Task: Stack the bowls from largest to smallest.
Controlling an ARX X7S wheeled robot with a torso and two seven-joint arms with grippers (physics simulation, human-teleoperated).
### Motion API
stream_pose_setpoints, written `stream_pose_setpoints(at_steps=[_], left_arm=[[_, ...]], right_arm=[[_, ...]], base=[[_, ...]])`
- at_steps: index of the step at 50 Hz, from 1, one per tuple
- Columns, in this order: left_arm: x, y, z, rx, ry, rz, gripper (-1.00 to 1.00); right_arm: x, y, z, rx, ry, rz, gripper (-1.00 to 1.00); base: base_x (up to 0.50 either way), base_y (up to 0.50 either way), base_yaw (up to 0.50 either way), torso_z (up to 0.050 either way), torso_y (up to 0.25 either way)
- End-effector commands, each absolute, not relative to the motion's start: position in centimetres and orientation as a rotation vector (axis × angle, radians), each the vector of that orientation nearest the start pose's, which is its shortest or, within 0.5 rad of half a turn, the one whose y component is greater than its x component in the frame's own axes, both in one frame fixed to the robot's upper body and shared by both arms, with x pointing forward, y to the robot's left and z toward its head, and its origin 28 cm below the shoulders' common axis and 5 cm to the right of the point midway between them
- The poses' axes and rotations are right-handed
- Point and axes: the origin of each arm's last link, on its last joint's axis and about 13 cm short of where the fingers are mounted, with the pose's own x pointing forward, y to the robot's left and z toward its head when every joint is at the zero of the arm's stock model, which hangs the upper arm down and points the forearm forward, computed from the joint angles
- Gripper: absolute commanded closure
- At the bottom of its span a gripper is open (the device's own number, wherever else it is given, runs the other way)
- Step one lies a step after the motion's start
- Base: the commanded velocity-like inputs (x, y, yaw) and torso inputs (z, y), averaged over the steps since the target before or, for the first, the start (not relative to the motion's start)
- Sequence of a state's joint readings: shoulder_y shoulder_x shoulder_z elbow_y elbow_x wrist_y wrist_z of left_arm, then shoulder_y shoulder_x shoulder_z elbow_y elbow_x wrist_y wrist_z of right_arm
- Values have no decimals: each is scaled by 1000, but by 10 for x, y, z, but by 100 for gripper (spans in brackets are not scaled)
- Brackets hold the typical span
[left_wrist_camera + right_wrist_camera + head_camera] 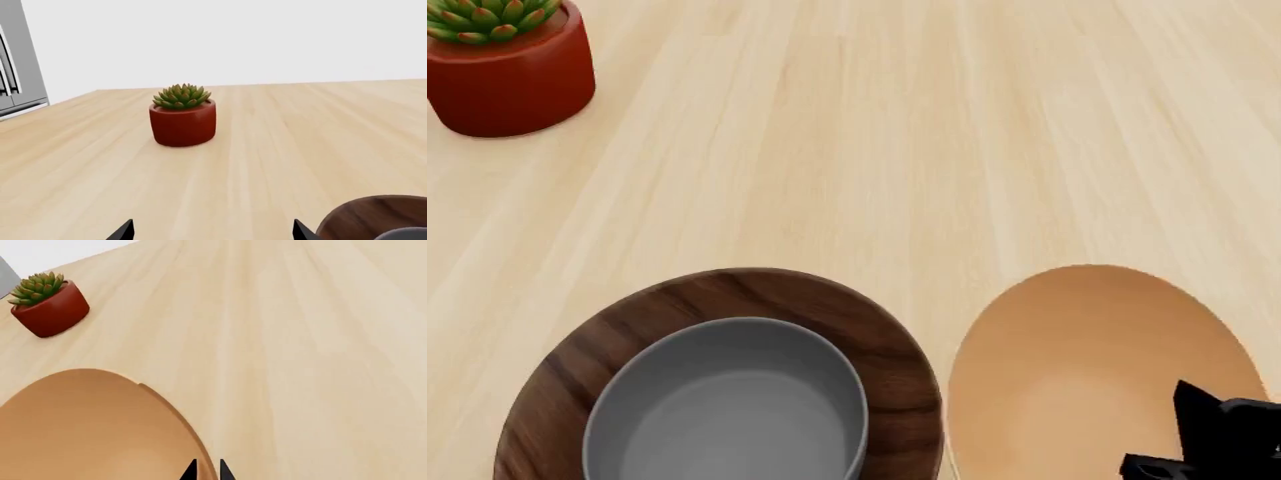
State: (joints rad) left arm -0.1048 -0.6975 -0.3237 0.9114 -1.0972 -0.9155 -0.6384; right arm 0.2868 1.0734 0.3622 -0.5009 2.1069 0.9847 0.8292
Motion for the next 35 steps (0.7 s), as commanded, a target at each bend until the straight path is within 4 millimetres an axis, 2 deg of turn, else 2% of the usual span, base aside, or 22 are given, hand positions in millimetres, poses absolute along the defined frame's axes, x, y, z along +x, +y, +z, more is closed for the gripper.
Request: stream_pose_setpoints(at_steps=[1, 14, 19, 26, 31, 35], left_arm=[[160, 280, 196, 19, -64, 103, -100], [160, 281, 196, 18, -65, 103, -100], [160, 280, 197, 15, -68, 100, -100], [160, 280, 197, 17, -70, 96, -100], [160, 281, 195, 21, -64, 101, -100], [159, 283, 196, 19, -68, 106, -100]], right_arm=[[189, -191, 286, 358, 303, 227, 100], [220, -158, 315, 320, 322, 332, 100], [232, -144, 311, 304, 358, 363, 100], [258, -105, 306, 296, 412, 457, 100], [259, -85, 312, 267, 443, 494, 100], [260, -76, 302, 221, 495, 503, 100]], base=[[0, 0, 0, 0, 0], [0, 0, 0, 0, 0], [0, 0, 0, 0, 0], [0, 0, 0, 0, 0], [0, 0, 0, 0, 0], [0, 0, 0, 0, 0]])
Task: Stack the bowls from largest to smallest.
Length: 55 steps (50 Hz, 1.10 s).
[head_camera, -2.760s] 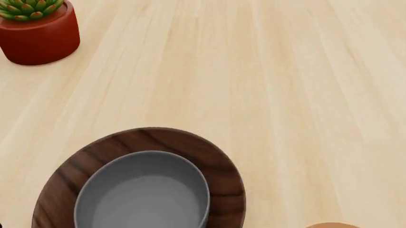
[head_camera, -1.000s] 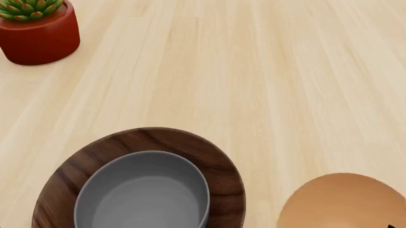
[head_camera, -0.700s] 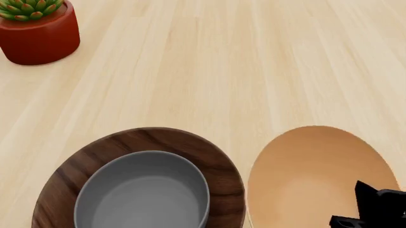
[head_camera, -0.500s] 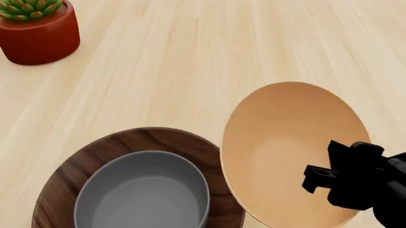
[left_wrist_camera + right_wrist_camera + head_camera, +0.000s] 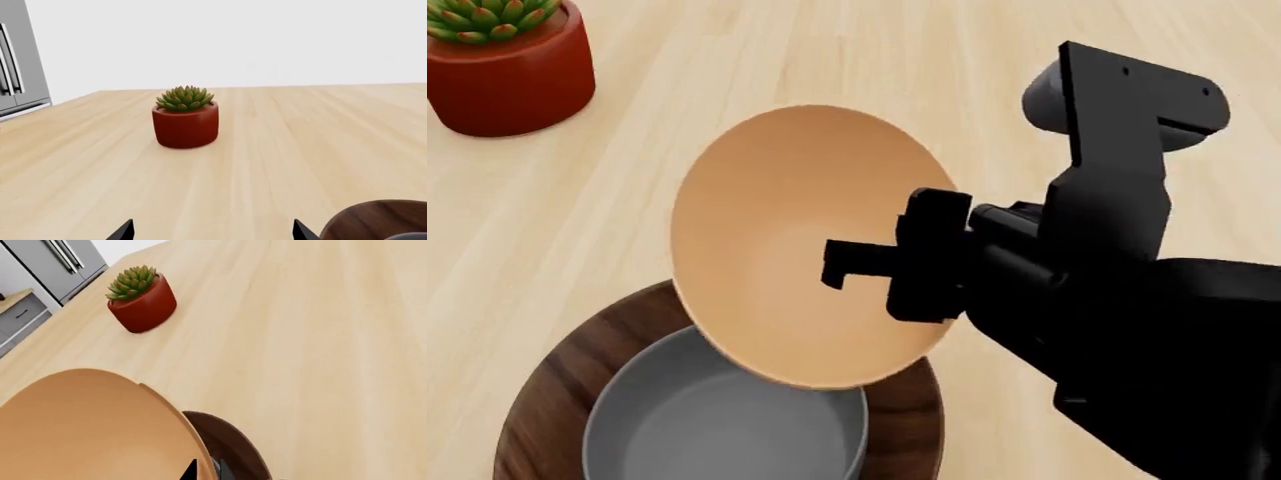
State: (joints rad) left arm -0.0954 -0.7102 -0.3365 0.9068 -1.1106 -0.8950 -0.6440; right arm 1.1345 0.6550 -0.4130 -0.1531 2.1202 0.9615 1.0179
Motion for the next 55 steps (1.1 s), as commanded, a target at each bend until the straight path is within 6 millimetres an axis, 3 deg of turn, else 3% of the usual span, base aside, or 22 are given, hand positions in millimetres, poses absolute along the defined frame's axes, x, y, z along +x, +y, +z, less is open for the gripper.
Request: stream_pose_setpoints(at_steps=[1, 11, 36, 55], left_arm=[[159, 283, 196, 19, -68, 107, -100], [158, 284, 195, 9, -63, 114, -100], [159, 282, 196, 14, -63, 104, -100], [158, 283, 197, 4, -73, 105, -100]], right_arm=[[259, -73, 299, 208, 510, 508, 100], [250, -55, 290, 163, 545, 559, 100], [249, -56, 247, 134, 620, 504, 100], [250, -55, 238, 144, 617, 493, 100]], base=[[0, 0, 0, 0, 0], [0, 0, 0, 0, 1], [0, 0, 0, 0, 0], [0, 0, 0, 0, 1]])
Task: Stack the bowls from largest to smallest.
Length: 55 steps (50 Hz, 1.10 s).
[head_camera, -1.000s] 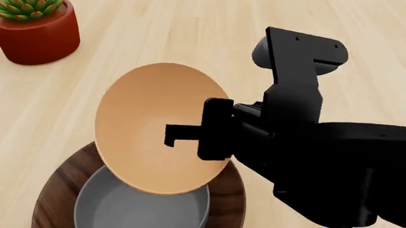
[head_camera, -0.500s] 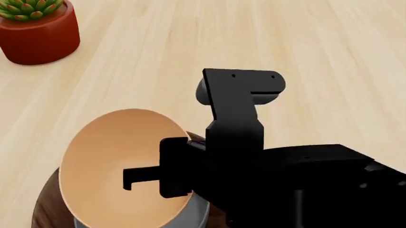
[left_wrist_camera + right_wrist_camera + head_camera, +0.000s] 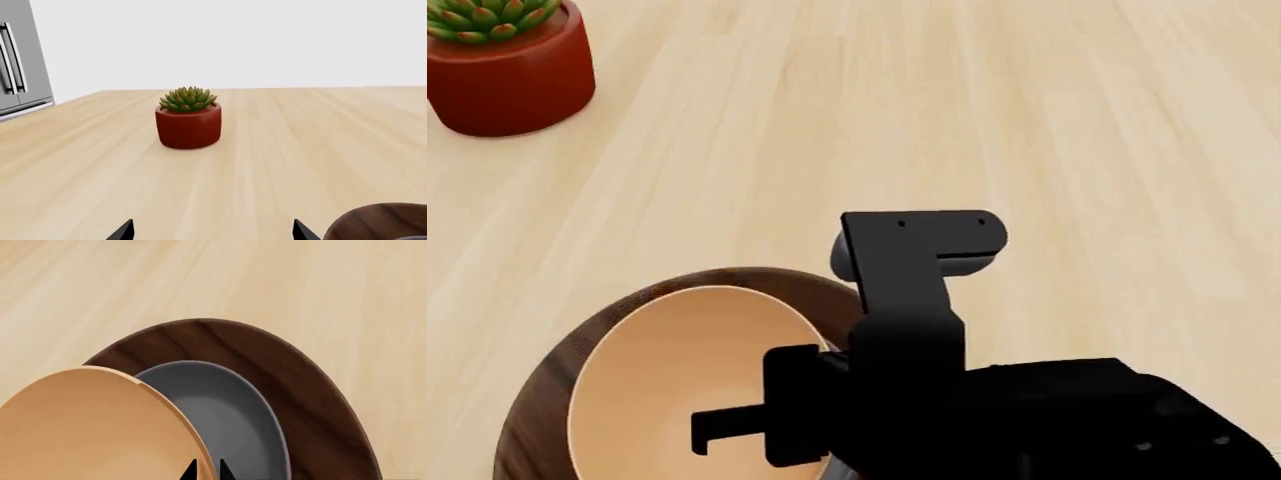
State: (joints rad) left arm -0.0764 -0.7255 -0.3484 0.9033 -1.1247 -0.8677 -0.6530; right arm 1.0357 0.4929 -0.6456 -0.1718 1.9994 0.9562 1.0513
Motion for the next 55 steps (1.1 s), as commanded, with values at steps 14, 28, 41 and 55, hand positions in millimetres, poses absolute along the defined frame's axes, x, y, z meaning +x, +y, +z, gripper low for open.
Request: stream_pose_setpoints(at_steps=[14, 28, 41, 55], left_arm=[[156, 282, 200, -25, -76, 89, -100], [157, 282, 199, -27, -75, 91, -100], [156, 283, 201, -26, -76, 94, -100], [155, 282, 207, 13, -66, 66, -100]], right_arm=[[251, -54, 243, 142, 573, 481, -100], [241, -56, 250, 133, 532, 494, -100], [225, -82, 268, 179, 375, 433, -100], [206, -122, 272, 77, 107, 246, -100]], base=[[0, 0, 0, 0, 0], [0, 0, 0, 0, 0], [0, 0, 0, 0, 0], [0, 0, 0, 0, 0]])
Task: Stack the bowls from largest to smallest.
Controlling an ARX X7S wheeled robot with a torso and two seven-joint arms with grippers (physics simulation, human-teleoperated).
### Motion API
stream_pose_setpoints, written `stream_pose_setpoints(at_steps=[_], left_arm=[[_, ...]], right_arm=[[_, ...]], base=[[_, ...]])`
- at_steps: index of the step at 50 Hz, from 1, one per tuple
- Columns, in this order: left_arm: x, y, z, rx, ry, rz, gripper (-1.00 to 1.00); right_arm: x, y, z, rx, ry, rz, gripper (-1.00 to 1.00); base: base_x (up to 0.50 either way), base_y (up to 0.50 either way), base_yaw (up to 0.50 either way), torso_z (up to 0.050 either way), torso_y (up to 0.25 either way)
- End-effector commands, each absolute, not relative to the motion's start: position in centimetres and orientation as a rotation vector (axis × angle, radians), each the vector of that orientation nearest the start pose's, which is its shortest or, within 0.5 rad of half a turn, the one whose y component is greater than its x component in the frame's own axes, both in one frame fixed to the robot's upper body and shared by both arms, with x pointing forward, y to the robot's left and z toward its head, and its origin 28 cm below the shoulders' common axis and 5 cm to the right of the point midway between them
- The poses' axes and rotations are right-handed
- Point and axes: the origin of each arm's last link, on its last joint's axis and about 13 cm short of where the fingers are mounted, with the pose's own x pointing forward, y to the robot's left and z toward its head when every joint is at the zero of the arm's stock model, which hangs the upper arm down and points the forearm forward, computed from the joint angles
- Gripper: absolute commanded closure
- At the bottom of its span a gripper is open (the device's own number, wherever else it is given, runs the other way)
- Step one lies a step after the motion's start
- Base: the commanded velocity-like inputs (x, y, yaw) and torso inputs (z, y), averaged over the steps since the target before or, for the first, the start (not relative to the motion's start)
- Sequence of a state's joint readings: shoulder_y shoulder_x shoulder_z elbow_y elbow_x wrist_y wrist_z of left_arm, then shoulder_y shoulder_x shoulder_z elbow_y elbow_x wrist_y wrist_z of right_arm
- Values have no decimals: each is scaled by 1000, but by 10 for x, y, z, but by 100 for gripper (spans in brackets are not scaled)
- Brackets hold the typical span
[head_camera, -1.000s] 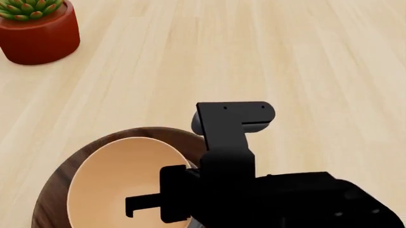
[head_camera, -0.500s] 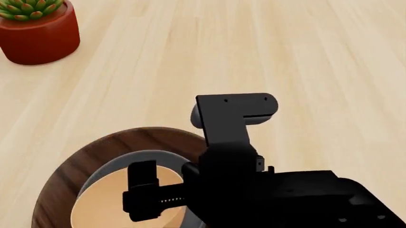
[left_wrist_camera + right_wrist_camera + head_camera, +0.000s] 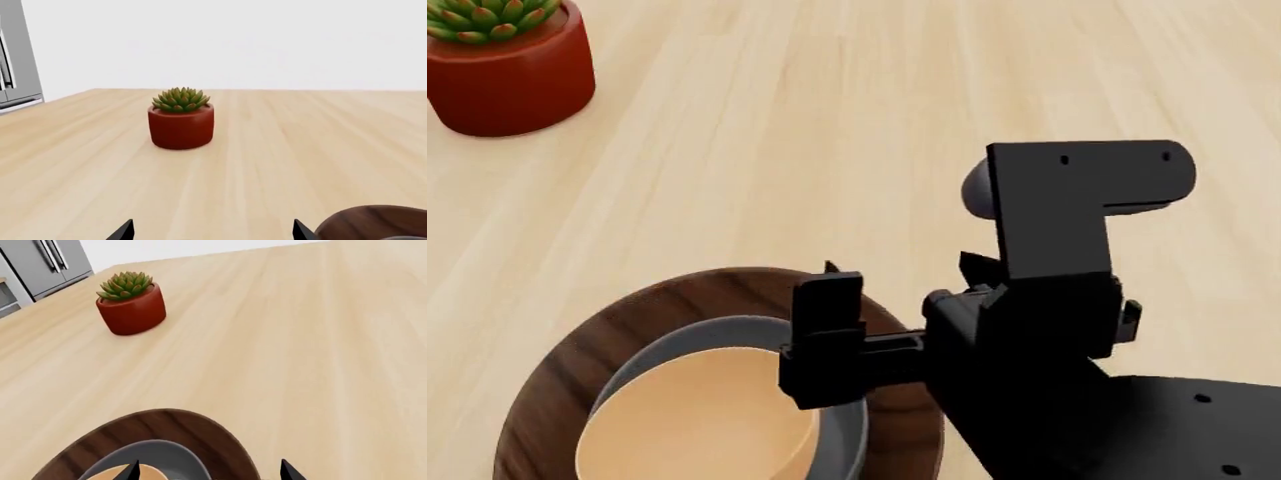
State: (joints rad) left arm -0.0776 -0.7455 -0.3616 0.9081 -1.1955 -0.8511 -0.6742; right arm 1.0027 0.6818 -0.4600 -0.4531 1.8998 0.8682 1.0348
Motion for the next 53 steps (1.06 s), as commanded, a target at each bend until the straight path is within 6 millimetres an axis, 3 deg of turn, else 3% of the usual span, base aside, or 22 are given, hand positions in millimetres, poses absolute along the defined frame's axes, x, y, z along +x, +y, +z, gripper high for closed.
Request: stream_pose_setpoints(at_steps=[1, 7, 8, 9, 10, 11, 17, 19, 23, 32, 53], left_arm=[[156, 283, 208, 32, -60, 65, -100], [167, 284, 232, 119, -46, 28, -100], [180, 285, 232, 138, 135, 38, -100], [181, 273, 248, 126, 115, -63, -100], [184, 273, 274, 129, -24, -57, -100], [184, 271, 288, 134, -96, -58, -100], [186, 266, 286, 146, -84, -84, -100], [188, 265, 297, 157, -95, -94, -100], [191, 261, 319, 191, -131, -116, -100], [197, 260, 345, 193, -173, -111, -100], [214, 257, 363, 201, -153, -132, -100]], right_arm=[[205, -125, 271, 82, 110, 242, -100], [196, -148, 277, 65, 67, 178, -100], [190, -182, 304, 26, -1, 64, -100], [188, -185, 308, 21, -9, 52, -100], [187, -186, 310, 22, -12, 50, -100], [187, -188, 313, 27, -23, 43, -100], [189, -195, 312, 24, -26, 19, -100], [190, -199, 318, 7, -31, 5, -100], [190, -201, 335, -23, -55, -8, -100], [194, -196, 361, -52, -94, 4, -100], [208, -191, 394, -58, -135, 35, -100]], base=[[0, 0, 0, 0, 0], [0, 0, 0, 0, 0], [0, 0, 0, 0, 0], [0, 0, -4, 0, 0], [0, 0, -4, 0, 0], [0, 0, 0, 0, 0], [0, 0, 0, 0, 2], [0, 0, 0, 0, 0], [0, 0, 1, 0, 0], [0, 0, 1, 0, 0], [0, 0, 0, 0, 0]])
